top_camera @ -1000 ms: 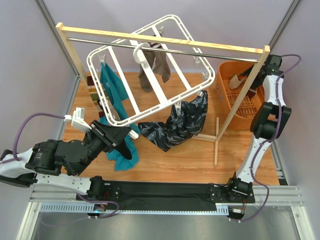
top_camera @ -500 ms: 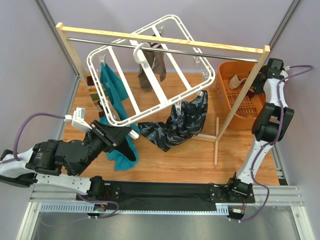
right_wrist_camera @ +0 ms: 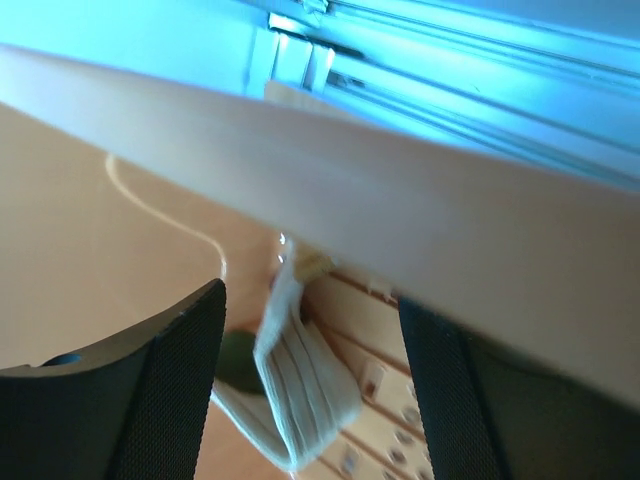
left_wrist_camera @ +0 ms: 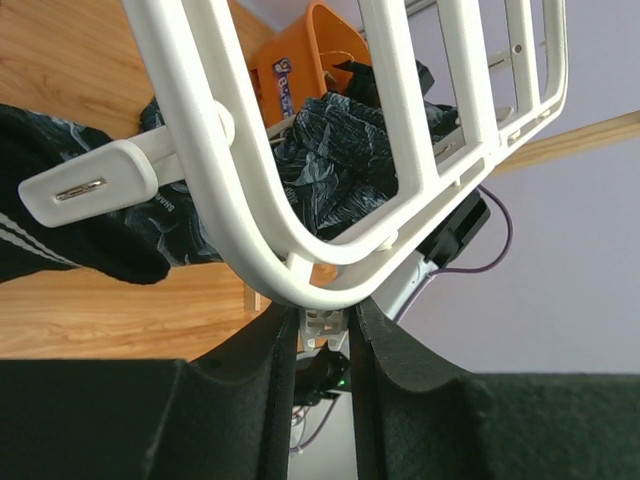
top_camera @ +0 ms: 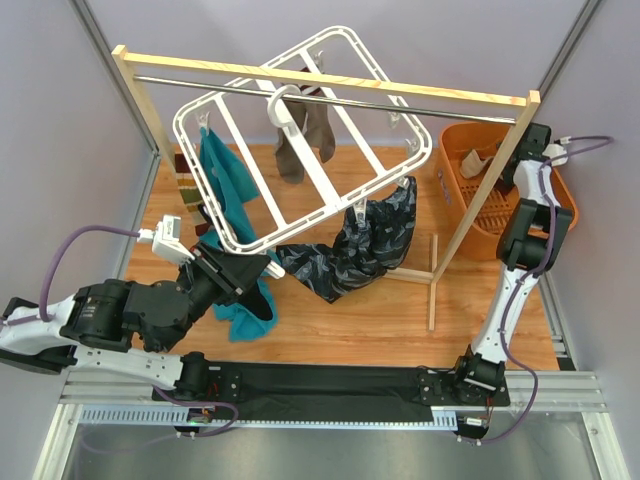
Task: Clip the socks to the hanger
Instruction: Pick up the sock.
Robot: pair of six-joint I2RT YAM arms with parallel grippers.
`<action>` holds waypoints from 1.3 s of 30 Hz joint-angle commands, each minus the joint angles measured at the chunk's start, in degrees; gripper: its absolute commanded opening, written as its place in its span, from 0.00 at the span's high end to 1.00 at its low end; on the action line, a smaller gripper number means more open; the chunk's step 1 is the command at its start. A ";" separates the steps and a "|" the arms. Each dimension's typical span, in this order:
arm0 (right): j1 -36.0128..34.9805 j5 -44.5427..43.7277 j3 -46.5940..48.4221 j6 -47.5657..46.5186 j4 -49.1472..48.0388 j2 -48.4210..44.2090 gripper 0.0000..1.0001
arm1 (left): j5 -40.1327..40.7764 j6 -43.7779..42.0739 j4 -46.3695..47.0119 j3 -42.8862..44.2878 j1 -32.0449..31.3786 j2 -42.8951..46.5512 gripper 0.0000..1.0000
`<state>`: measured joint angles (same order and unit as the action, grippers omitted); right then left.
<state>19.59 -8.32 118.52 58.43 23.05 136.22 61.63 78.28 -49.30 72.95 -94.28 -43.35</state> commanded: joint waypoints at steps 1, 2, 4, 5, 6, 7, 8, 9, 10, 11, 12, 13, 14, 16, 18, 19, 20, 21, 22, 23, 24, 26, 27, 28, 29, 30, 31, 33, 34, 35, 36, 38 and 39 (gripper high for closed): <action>0.44 -2.32 7.58 0.80 0.50 3.78 0.29 | -2.83 0.03 -3.70 0.97 -0.03 -1.12 1.00; 0.27 -2.06 8.21 1.06 0.94 5.09 0.29 | -2.83 0.29 -3.79 0.97 -0.03 -1.12 1.00; -0.17 -2.32 9.97 0.89 1.82 6.15 0.32 | -2.83 0.29 -3.79 1.06 -0.03 -1.12 1.00; -0.43 -2.75 10.32 0.63 2.17 6.77 0.35 | -2.83 0.29 -3.70 1.14 -0.03 -1.12 1.00; -0.78 -2.93 10.33 0.63 2.35 7.21 0.38 | -2.83 0.29 -3.79 1.23 -0.03 -1.29 1.00; -0.96 -2.32 10.15 1.06 2.35 7.39 0.43 | -2.83 0.38 -3.87 1.23 -0.03 -1.21 1.00; -0.96 -1.80 9.98 1.33 2.27 7.48 0.45 | -3.00 0.47 -3.88 1.23 -0.03 -1.29 1.00; -1.14 -1.09 9.80 0.98 2.09 7.74 0.48 | -3.09 0.64 -3.96 1.15 -0.03 -1.30 1.00; -1.22 -0.91 9.63 0.72 2.09 7.65 0.53 | -3.18 0.99 -4.05 1.14 -0.11 -1.12 1.00; -1.31 -0.30 9.63 -0.33 2.26 7.57 0.62 | -3.27 1.61 -4.23 0.88 -0.03 -1.03 1.00; -1.31 -0.04 9.54 -1.03 2.26 7.48 0.62 | -3.27 1.87 -4.23 0.71 -0.03 -0.77 1.00; -1.31 0.14 9.80 -1.82 2.53 7.39 0.71 | -3.35 1.88 -3.79 0.27 -0.03 -0.68 1.00; -1.31 0.32 10.24 -2.96 3.22 7.22 0.75 | -3.35 1.70 -3.53 0.09 -0.11 -0.59 1.00; -1.23 1.45 10.50 -5.42 3.84 6.69 0.81 | -3.35 1.52 -3.26 0.00 -0.11 -0.24 1.00; -1.05 2.86 11.38 -7.19 5.60 6.08 0.86 | -3.35 1.52 -3.44 0.09 -0.03 -0.15 1.00; -0.96 3.04 11.38 -8.24 6.39 5.11 0.89 | -3.27 1.87 -3.96 0.18 -0.03 -0.15 1.00; -0.96 3.22 11.21 -10.08 7.70 4.06 0.91 | -3.27 2.14 -4.05 -0.08 -0.03 0.02 1.00; -0.79 4.09 9.55 -11.40 7.80 3.01 0.93 | -3.27 2.57 -4.14 -0.17 -0.11 0.28 1.00; -0.79 4.27 8.41 -12.37 8.06 0.21 0.98 | -3.27 2.75 -3.97 -0.52 -0.03 0.46 1.00; -0.61 4.19 7.18 -14.56 8.15 -1.38 1.00 | -3.27 2.75 -3.88 -0.61 -0.03 0.64 1.00; -0.61 4.53 5.34 -15.53 7.46 -3.05 1.00 | -3.35 2.75 -3.79 -0.70 -0.03 0.90 1.00; -0.79 4.36 1.03 -17.81 7.36 -7.79 1.00 | -3.44 2.58 -4.05 -0.53 -0.11 1.25 1.00; -0.70 5.14 0.06 -18.44 7.45 -9.21 1.00 | -3.44 2.58 -4.31 -0.44 -0.03 1.60 1.00; -0.79 5.50 -1.35 -19.31 7.62 -10.53 1.00 | -3.44 2.49 -4.40 -0.52 -0.03 1.87 1.00; -0.79 6.03 -2.06 -20.02 8.23 -13.15 1.00 | -3.44 2.40 -4.40 -0.70 -0.03 2.13 1.00; -1.22 7.42 -2.59 -21.51 8.41 -14.39 1.00 | -3.36 2.23 -4.58 -0.88 -0.11 2.83 1.00; -1.40 7.44 -3.03 -22.22 9.03 -15.71 1.00 | -3.35 2.92 -4.67 -1.40 -0.11 3.18 1.00; -2.37 7.44 -5.22 -24.32 10.70 -20.10 1.00 | -3.44 3.54 -5.54 -1.67 -0.11 4.06 1.00; -2.72 7.35 -6.53 -24.77 10.70 -21.95 1.00 | -3.36 3.81 -5.81 -1.58 -0.03 4.24 1.00; -2.98 7.00 -9.33 -25.38 10.61 -23.62 1.00 | -3.27 3.81 -5.90 -1.41 -0.03 4.33 1.00; -2.98 7.09 -10.49 -26.26 10.70 -26.68 1.00 | -3.27 3.64 -6.16 -1.23 -0.03 4.24 1.00; -3.25 6.91 -13.64 -27.40 11.58 -29.51 1.00 | -3.00 4.24 -7.30 -0.09 -0.03 3.81 1.00; -3.25 7.08 -14.45 -27.84 11.93 -32.48 1.00 | -2.83 4.51 -8.35 0.35 -0.03 3.37 1.00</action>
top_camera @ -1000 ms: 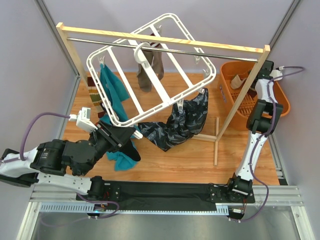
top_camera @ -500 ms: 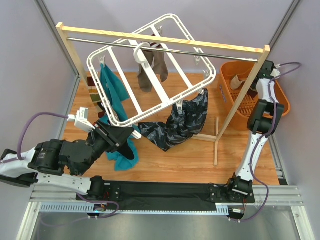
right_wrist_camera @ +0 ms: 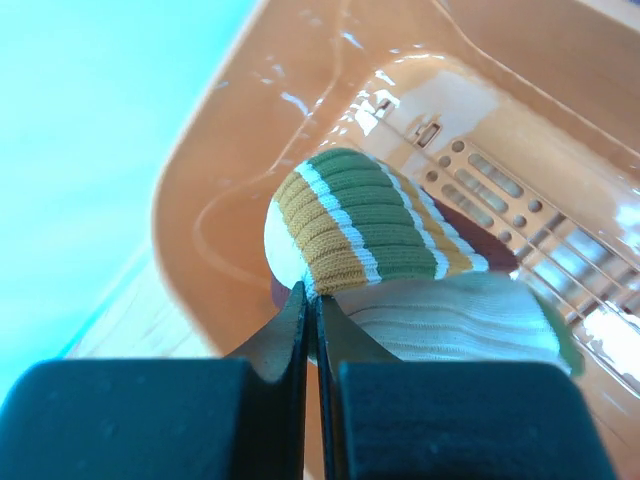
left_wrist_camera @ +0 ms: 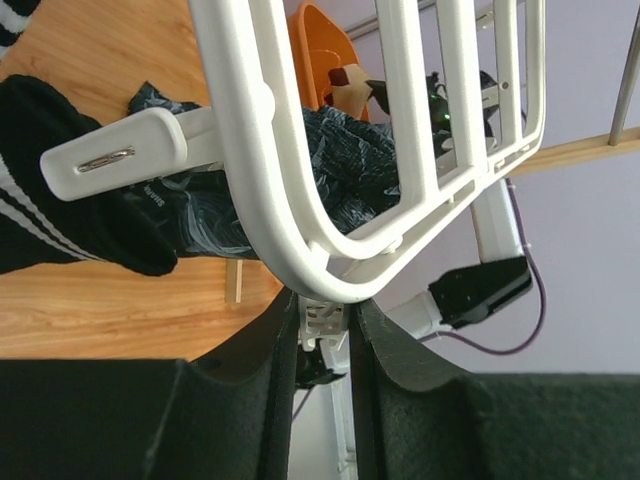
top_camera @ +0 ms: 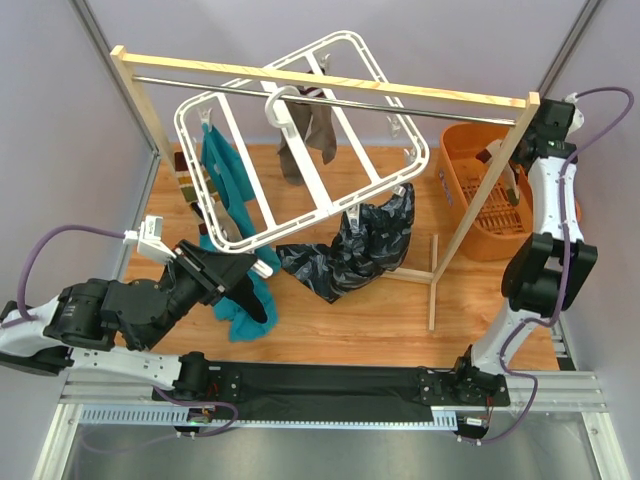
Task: Clip the socks to the hanger
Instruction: Pick up the sock.
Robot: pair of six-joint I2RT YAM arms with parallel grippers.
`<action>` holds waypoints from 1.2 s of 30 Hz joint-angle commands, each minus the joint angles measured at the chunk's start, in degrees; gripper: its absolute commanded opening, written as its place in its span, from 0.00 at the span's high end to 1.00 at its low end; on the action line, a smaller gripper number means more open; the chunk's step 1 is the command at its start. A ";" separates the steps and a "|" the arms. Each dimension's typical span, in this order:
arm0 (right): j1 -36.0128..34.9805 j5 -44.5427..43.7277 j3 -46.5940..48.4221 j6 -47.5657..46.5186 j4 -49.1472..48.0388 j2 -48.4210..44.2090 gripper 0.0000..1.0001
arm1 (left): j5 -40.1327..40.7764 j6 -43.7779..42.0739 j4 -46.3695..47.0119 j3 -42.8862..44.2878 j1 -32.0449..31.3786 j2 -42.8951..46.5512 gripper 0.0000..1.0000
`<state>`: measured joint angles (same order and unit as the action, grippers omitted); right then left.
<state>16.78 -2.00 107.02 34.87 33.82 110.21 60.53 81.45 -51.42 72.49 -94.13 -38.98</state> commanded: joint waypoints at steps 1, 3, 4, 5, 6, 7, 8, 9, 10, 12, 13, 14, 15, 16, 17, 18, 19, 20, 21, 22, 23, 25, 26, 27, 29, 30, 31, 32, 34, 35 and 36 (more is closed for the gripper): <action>-0.60 0.77 -3.74 -5.59 1.68 -7.72 1.00 | -1.47 1.43 -6.32 1.07 -0.27 -1.10 1.00; -2.00 -0.63 -4.45 -7.35 4.75 -10.53 1.00 | -1.03 1.34 -6.15 1.25 -0.27 -1.18 1.00; -2.71 -1.77 -4.45 -8.93 7.89 -13.07 1.00 | -0.68 1.26 -5.98 1.43 -0.18 -1.27 1.00; -4.10 -2.56 -4.54 -9.81 9.23 -14.57 1.00 | -0.42 0.91 -5.80 1.60 -0.18 -1.45 1.00; -4.90 -4.22 -5.06 -10.43 10.55 -15.98 1.00 | -0.15 0.29 -5.80 2.30 -0.18 -1.80 1.00; -5.87 -5.55 -5.42 -10.79 12.04 -19.39 1.00 | 0.20 0.38 -6.23 2.83 -0.18 -2.15 1.00; -7.09 -5.65 -6.03 -10.62 14.40 -21.25 1.00 | 0.63 0.46 -6.67 3.27 -0.27 -2.41 1.00; -7.46 -5.56 -6.56 -9.83 15.99 -23.36 1.00 | 0.90 0.46 -7.20 3.71 -0.27 -3.11 1.00; -7.81 -5.65 -8.48 -8.69 17.40 -25.38 1.00 | 1.25 0.20 -7.29 4.58 -0.18 -3.55 1.00; -9.04 -6.08 -10.42 -9.29 19.43 -32.15 1.00 | 1.26 -1.55 -5.98 5.38 -0.18 -4.70 1.00; -9.39 -6.87 -11.82 -9.56 20.66 -34.08 1.00 | 1.08 -3.30 -5.54 5.90 -0.27 -5.13 1.00; -9.65 -6.35 -12.53 -10.34 21.19 -38.10 1.00 | 0.73 -3.49 -5.45 6.17 -0.27 -5.92 1.00; -9.74 -5.65 -12.98 -11.83 21.54 -39.71 1.00 | 0.64 -3.32 -6.23 6.43 -0.18 -6.28 1.00; -9.92 -5.99 -13.41 -12.11 22.24 -41.12 1.00 | 0.55 -3.23 -6.50 6.79 -0.27 -6.54 1.00; -9.92 -5.56 -14.12 -12.81 21.82 -42.09 1.00 | 0.64 -3.31 -6.50 6.79 -0.18 -6.72 1.00; -9.92 -3.47 -14.82 -14.81 20.94 -43.23 1.00 | 0.81 -3.49 -6.15 6.88 -0.18 -6.72 1.00; -9.92 -2.41 -15.61 -15.88 18.58 -43.33 1.00 | 1.34 -4.01 -5.45 6.53 -0.18 -6.55 1.00; -9.92 -1.87 -16.23 -16.50 17.95 -43.24 1.00 | 1.69 -5.67 -4.66 6.35 -0.18 -6.37 1.00; -9.92 0.13 -16.41 -19.11 16.81 -42.46 1.00 | 2.04 -6.38 -3.52 6.18 -0.18 -6.20 1.00; -9.92 1.11 -16.93 -20.45 13.32 -41.93 1.00 | 2.83 -7.44 -2.99 6.17 -0.18 -6.19 1.00; -9.83 3.04 -15.80 -21.76 12.59 -40.44 0.99 | 3.01 -8.23 -2.81 6.17 -0.18 -5.85 1.00; -9.48 4.54 -10.11 -26.23 15.81 -32.46 1.00 | 3.10 -9.20 -2.11 5.74 -0.18 -5.32 1.00; -9.13 5.68 -7.99 -27.91 16.01 -29.91 1.00 | 3.01 -10.68 -0.37 5.21 -0.18 -4.71 1.00; -8.95 5.52 -2.40 -29.06 16.45 -27.36 1.00 | 2.84 -11.39 0.61 3.73 -0.18 -4.35 1.00; -7.99 4.99 3.43 -29.95 18.47 -18.31 1.00 | 2.92 -11.49 2.45 2.05 -0.18 -3.30 1.00; -7.73 5.51 8.07 -30.21 18.56 -15.23 1.00 | 2.84 -11.49 2.81 1.00 -0.27 -3.03 1.00; -7.46 5.17 12.20 -30.82 21.78 -9.03 1.00 | 2.75 -11.49 2.99 0.81 -0.18 -2.86 1.00; -7.37 2.29 15.73 -30.83 23.46 -5.22 1.00 | 2.75 -11.40 2.64 0.81 -0.27 -2.85 1.00; -7.37 -0.70 22.34 -31.09 25.67 -0.28 1.00 | 2.84 -13.67 2.99 1.25 -0.18 -2.85 1.00; -7.37 -4.47 22.79 -30.48 25.24 3.04 1.00 | 2.66 -14.47 3.51 1.34 -0.18 -3.29 1.00; -7.37 -6.77 23.05 -29.87 24.98 4.21 1.00 | 2.40 -15.35 3.78 1.34 -0.27 -3.47 1.00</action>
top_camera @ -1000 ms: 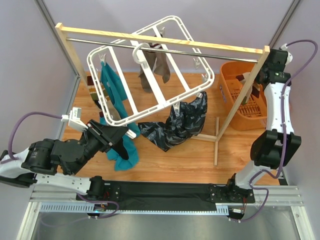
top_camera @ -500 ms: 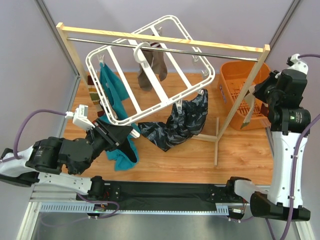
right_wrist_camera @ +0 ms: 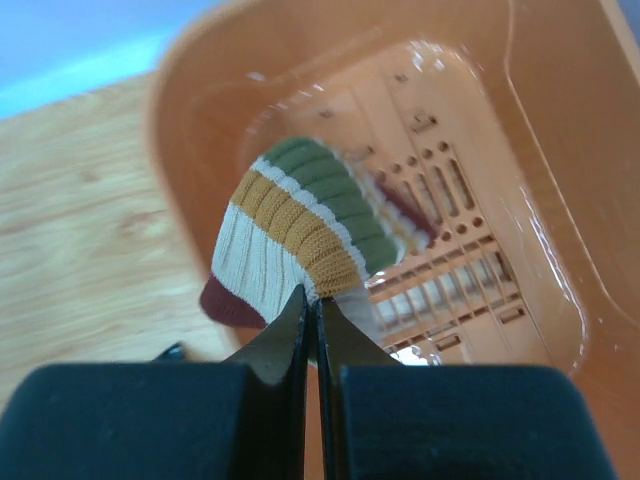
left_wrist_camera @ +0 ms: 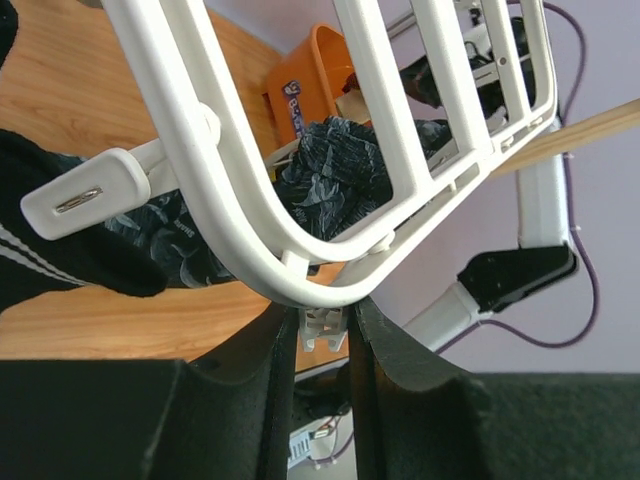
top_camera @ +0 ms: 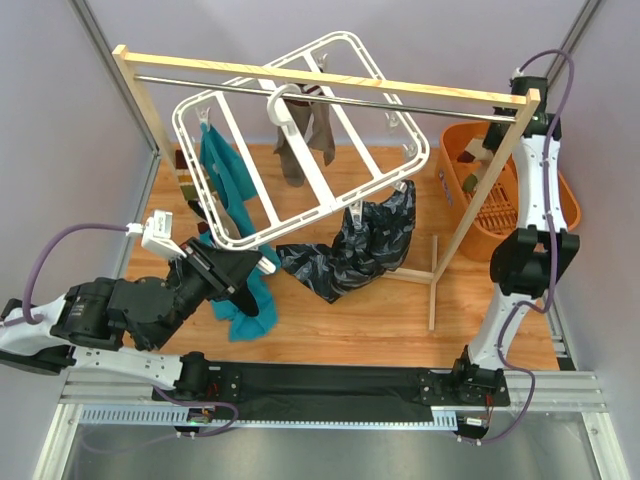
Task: Clip the socks to the hanger
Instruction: Pick up the sock.
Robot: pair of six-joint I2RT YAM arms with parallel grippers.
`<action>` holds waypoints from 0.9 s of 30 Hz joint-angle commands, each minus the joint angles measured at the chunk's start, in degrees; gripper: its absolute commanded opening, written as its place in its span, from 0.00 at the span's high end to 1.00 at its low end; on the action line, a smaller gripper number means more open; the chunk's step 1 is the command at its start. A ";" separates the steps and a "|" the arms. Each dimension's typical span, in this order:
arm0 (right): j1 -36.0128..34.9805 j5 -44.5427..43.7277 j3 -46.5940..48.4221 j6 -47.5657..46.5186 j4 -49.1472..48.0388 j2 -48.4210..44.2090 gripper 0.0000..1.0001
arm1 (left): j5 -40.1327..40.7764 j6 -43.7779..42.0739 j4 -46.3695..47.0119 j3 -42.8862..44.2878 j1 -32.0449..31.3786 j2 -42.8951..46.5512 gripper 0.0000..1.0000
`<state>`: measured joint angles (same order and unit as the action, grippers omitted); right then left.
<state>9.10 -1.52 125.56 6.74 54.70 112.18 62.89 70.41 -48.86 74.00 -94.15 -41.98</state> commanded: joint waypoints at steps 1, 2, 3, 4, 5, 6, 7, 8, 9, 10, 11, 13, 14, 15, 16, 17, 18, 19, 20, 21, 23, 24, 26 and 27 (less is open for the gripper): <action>0.30 -9.10 4.00 -1.04 2.80 3.30 1.00 | -0.57 -5.45 1.22 -0.08 -0.16 -0.91 1.00; 0.30 -10.25 2.95 -0.86 1.74 4.09 1.00 | -1.10 -5.03 0.27 -0.08 -0.16 -1.61 1.00; 0.30 -10.95 2.07 -0.59 0.68 4.36 1.00 | -1.63 -4.15 -0.44 -0.17 -0.16 -2.05 1.00; 0.30 -11.57 -0.64 -0.42 -1.76 4.36 0.99 | -2.94 -3.71 -0.71 -0.43 -0.16 -2.23 1.00; 0.30 -12.19 -2.06 -0.33 -3.35 4.45 0.99 | -3.56 -3.09 -1.67 -0.69 -0.24 -2.75 1.00; 0.30 -12.63 -2.94 -0.50 -4.41 5.23 0.99 | -4.09 -2.04 -2.55 -1.13 -0.16 -3.02 1.00; 0.30 -12.98 -3.21 -0.42 -4.86 6.20 0.99 | -4.70 -0.90 -3.60 -1.14 -0.16 -3.20 1.00; 0.39 -12.72 -2.00 -0.50 -4.08 7.86 0.98 | -4.71 1.63 -6.48 -0.87 -0.16 -3.72 1.00; 0.30 -12.20 -0.76 -0.33 -3.11 10.92 0.94 | -4.80 1.74 -7.29 0.09 -0.16 -3.90 1.00; 0.39 -11.50 0.38 0.02 -1.19 12.61 0.88 | -4.45 1.14 -7.82 0.62 -0.16 -3.99 1.00; 0.48 -10.71 2.39 1.16 -0.21 13.84 0.71 | -4.45 2.61 -10.09 1.58 -0.16 -4.08 1.00; 1.17 -8.08 4.77 6.07 3.04 16.75 0.58 | -4.88 4.20 -11.77 1.07 -0.16 -3.99 1.00; 1.53 -2.84 5.65 7.66 3.66 17.10 0.49 | -4.89 7.60 -12.39 0.02 -0.16 -3.82 1.00; 1.79 -0.44 5.40 11.33 3.84 16.58 0.44 | -4.54 9.03 -12.92 -0.69 -0.16 -3.73 1.00; 2.32 0.63 4.96 13.28 3.84 16.06 0.39 | -4.10 9.65 -13.01 -1.30 -0.16 -3.03 1.00; 2.41 0.64 4.26 15.04 3.75 15.09 0.31 | -3.57 9.48 -12.49 -1.40 -0.16 -2.76 1.00; 2.50 0.64 1.73 18.62 2.27 12.91 0.27 | -2.61 8.26 -12.49 -0.96 -0.16 -2.50 1.00; 2.59 0.64 0.23 20.31 1.04 11.41 0.24 | -2.34 7.47 -12.49 -0.35 -0.16 -2.58 1.00; 2.76 0.21 -1.18 23.02 -0.19 10.18 0.21 | -2.34 6.68 -12.57 0.70 -0.16 -2.76 1.00; 2.94 -1.10 -4.32 26.27 -1.34 9.03 0.18 | -2.86 6.84 -12.92 1.06 -0.16 -3.02 1.00; 4.16 -2.69 -7.24 38.78 -1.79 6.22 0.15 | -3.30 9.03 -15.12 1.06 -0.16 -3.55 1.00; 4.78 -2.79 -9.00 43.14 -3.00 5.08 0.15 | -3.30 9.74 -15.38 0.89 -0.16 -3.55 1.00; 5.57 -3.57 -16.28 55.24 -6.86 1.84 0.16 | -3.13 9.31 -14.86 0.54 -0.24 -3.20 1.00; 5.84 -4.19 -18.40 59.40 -10.19 1.12 0.16 | -3.13 9.04 -14.60 0.62 -0.16 -3.11 1.00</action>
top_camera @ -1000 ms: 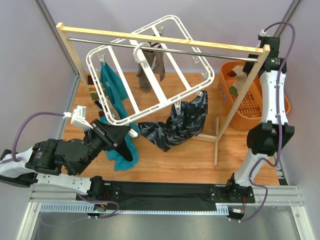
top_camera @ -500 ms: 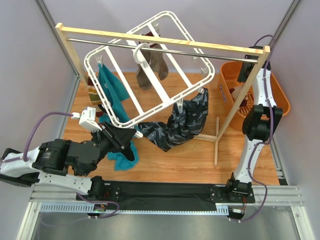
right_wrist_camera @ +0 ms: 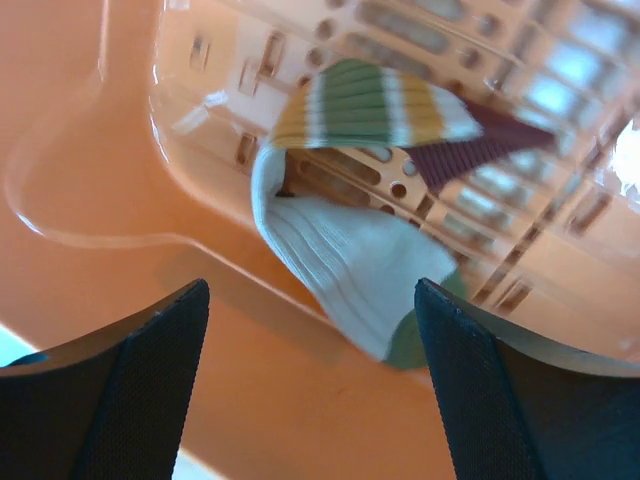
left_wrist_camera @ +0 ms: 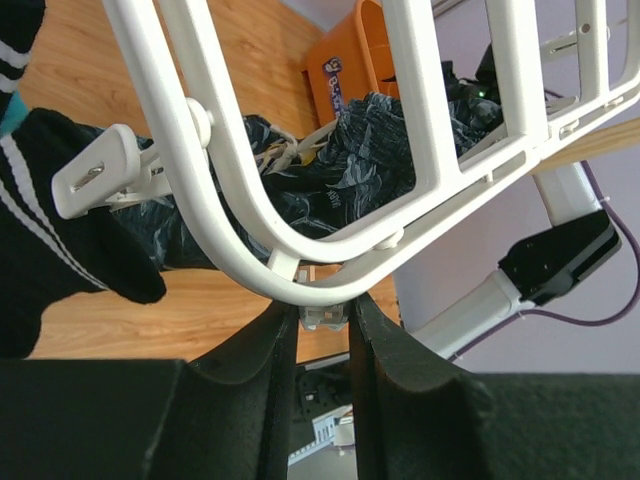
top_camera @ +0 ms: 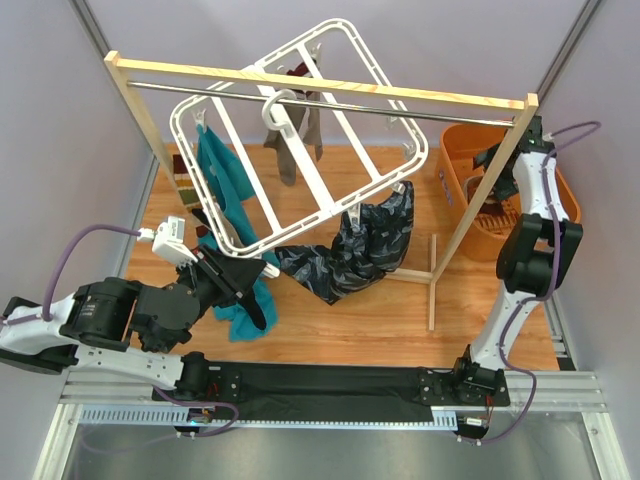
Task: Clip the socks to the hanger
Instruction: Pick up the sock.
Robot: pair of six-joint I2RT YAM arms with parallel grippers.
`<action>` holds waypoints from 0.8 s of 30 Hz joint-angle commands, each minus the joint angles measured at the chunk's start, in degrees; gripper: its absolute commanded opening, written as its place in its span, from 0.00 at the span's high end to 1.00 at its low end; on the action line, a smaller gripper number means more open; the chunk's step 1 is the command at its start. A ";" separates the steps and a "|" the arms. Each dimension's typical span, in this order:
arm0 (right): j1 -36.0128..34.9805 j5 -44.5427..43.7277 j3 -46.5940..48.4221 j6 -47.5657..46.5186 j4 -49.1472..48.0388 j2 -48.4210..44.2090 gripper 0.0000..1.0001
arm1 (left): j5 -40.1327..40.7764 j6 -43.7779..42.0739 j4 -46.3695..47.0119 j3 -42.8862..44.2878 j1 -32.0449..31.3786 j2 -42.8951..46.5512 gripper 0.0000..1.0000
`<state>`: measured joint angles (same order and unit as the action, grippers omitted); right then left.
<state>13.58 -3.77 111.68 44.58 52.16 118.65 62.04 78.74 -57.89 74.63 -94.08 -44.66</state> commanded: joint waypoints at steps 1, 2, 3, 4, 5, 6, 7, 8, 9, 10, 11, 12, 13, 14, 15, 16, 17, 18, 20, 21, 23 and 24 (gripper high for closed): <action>1.53 -2.90 -6.71 24.82 -8.12 -5.79 0.16 | -2.36 0.10 -5.13 -0.10 -0.22 -0.25 1.00; 1.53 -4.74 -7.26 29.55 -9.00 -5.97 0.16 | -2.45 0.01 -5.04 0.07 -0.22 -0.25 1.00; 1.53 -5.71 -7.26 31.95 -9.09 -5.71 0.16 | -2.54 -0.08 -5.22 0.34 -0.31 -0.16 1.00; 1.71 -6.24 -6.83 34.15 -8.31 -5.19 0.17 | -2.45 -0.34 -5.48 0.43 -0.22 -0.16 1.00; 1.80 -6.68 -5.78 36.35 -7.87 -4.75 0.19 | -2.54 -0.08 -5.74 0.60 -0.22 -0.16 1.00; 1.97 -7.21 -5.42 38.98 -7.78 -3.96 0.19 | -2.54 0.18 -5.92 0.60 -0.22 0.01 1.00; 1.97 -9.04 -4.90 40.14 -7.86 -3.52 0.19 | -2.54 0.27 -6.27 0.43 -0.22 0.02 1.00; 1.97 -9.67 -3.76 41.19 -7.95 -2.90 0.20 | -2.54 0.62 -6.36 0.25 -0.22 0.10 1.00; 2.32 -9.33 -3.40 44.25 -7.78 -1.33 0.20 | -2.54 0.71 -6.36 0.25 -0.31 0.19 1.00; 2.67 -7.06 -3.14 45.93 -7.43 -0.53 0.22 | -2.54 0.63 -6.36 0.25 -0.22 0.10 1.00; 2.76 -6.34 -2.52 47.43 -6.64 0.34 0.23 | -2.63 0.54 -6.45 0.43 -0.22 0.19 1.00; 2.85 -5.99 -2.43 50.05 -5.16 1.48 0.23 | -2.63 0.54 -6.36 0.43 -0.22 0.10 1.00; 2.85 -5.55 -2.52 51.47 -4.18 1.76 0.23 | -2.63 0.54 -6.27 0.43 -0.22 -0.07 1.00; 2.85 -5.55 -3.56 52.79 -4.00 1.93 0.23 | -2.63 0.54 -6.27 0.69 -0.22 -0.07 1.00; 2.76 -5.55 -4.18 53.94 -4.87 1.85 0.24 | -2.63 0.28 -6.45 0.78 -0.22 -0.33 1.00; 2.76 -6.85 -4.36 54.47 -4.70 2.20 0.25 | -2.54 0.19 -6.53 1.13 -0.31 -0.42 1.00; 2.68 -7.39 -4.02 55.00 -3.40 2.46 0.26 | -2.63 0.36 -6.80 1.31 -0.22 -0.51 1.00; 2.76 -8.09 -3.93 55.09 -3.56 2.81 0.26 | -2.63 0.36 -7.15 1.39 -0.22 -0.51 1.00; 2.76 -11.51 -3.66 54.04 -4.17 3.43 0.26 | -2.63 0.45 -7.24 1.39 -0.22 -0.34 1.00; 2.85 -12.22 -3.75 53.60 -4.52 3.60 0.26 | -2.54 0.54 -7.33 1.31 -0.22 -0.07 1.00; 2.85 -12.40 -3.75 53.60 -4.52 4.66 0.26 | -2.54 1.06 -7.85 1.13 -0.22 0.10 1.00; 2.94 -12.49 -3.57 53.60 -4.52 4.92 0.27 | -2.71 1.50 -8.20 1.04 -0.22 0.37 1.00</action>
<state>16.10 -12.27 107.24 95.72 47.51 122.50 62.02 79.42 -59.64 75.50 -94.08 -44.49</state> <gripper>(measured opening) 0.738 0.301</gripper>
